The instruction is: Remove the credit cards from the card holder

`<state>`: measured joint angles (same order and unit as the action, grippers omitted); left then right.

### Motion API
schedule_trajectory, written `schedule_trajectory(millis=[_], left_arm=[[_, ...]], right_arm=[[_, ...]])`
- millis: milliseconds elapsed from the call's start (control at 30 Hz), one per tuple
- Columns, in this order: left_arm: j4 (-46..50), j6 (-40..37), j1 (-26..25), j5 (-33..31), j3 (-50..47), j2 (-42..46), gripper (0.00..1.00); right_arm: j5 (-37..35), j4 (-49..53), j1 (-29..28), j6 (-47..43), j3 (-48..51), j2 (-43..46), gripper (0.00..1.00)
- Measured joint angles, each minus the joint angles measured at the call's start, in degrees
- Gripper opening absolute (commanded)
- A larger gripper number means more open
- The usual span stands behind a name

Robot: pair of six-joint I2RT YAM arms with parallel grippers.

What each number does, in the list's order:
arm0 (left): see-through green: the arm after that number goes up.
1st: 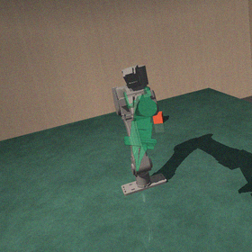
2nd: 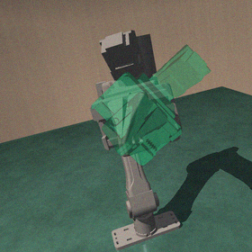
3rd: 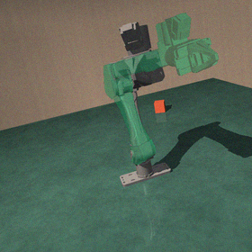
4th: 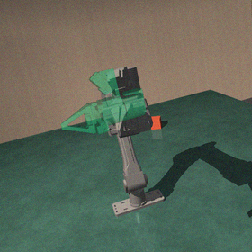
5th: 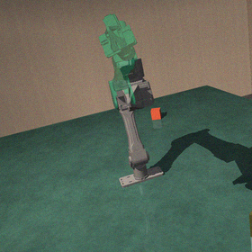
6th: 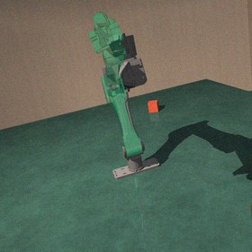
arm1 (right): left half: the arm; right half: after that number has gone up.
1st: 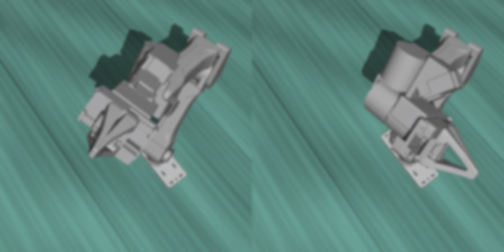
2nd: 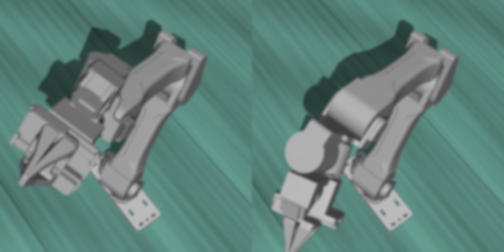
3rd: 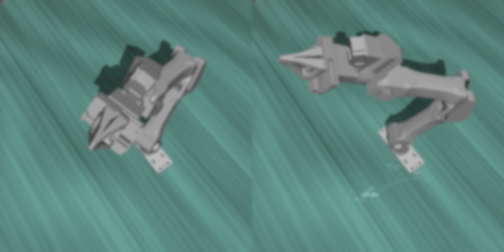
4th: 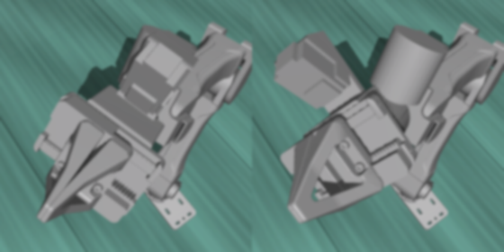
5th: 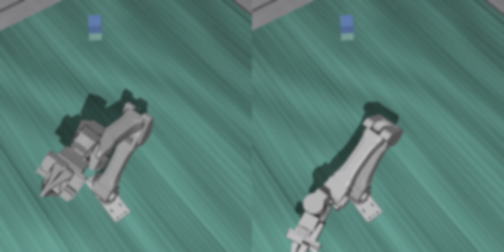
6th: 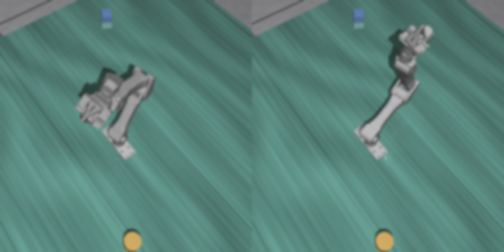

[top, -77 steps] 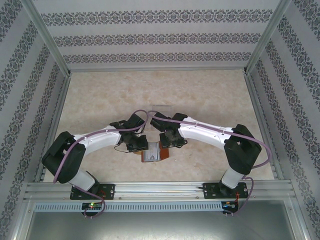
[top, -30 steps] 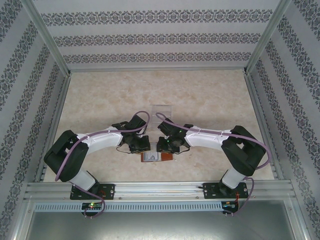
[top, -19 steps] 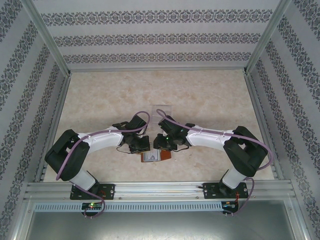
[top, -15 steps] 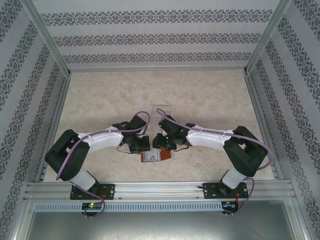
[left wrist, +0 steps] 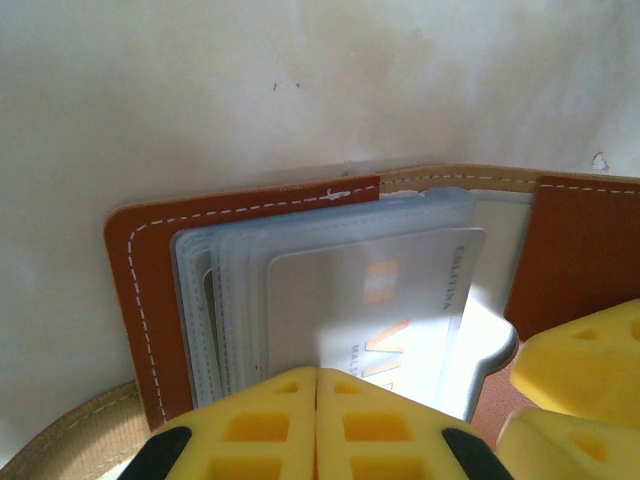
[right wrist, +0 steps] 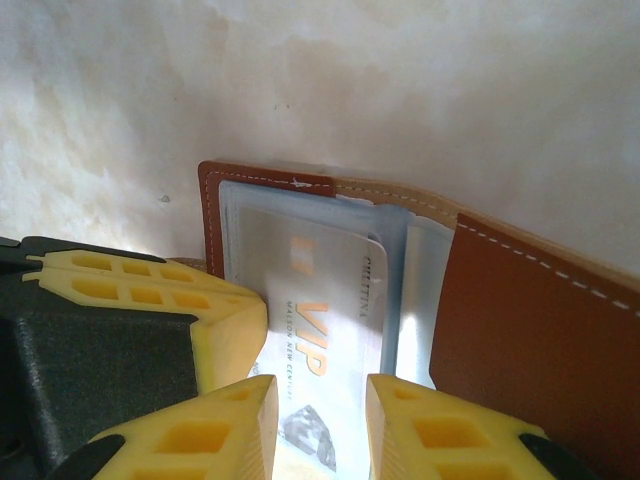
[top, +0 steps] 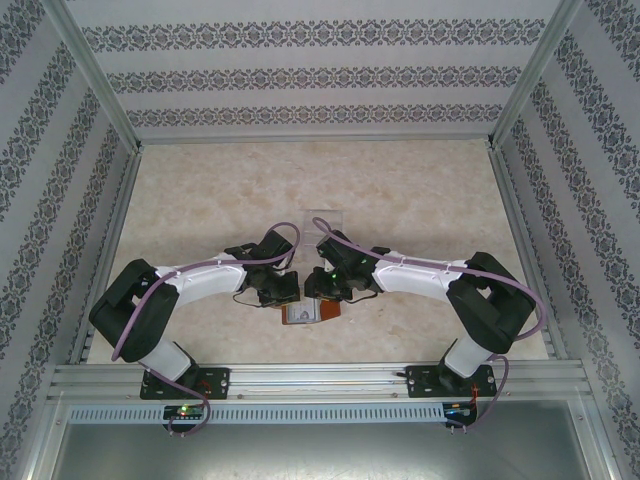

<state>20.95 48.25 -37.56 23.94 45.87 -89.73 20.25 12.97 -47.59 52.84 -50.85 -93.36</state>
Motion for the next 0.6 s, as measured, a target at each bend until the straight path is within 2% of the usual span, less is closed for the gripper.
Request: schedule_trajectory(millis=[600], left_arm=[[-0.1,0.0,0.0,0.0,-0.2,0.0,0.06]], right_arm=[[1.9,-0.7,0.2,0.0,0.0,-1.3,0.31]])
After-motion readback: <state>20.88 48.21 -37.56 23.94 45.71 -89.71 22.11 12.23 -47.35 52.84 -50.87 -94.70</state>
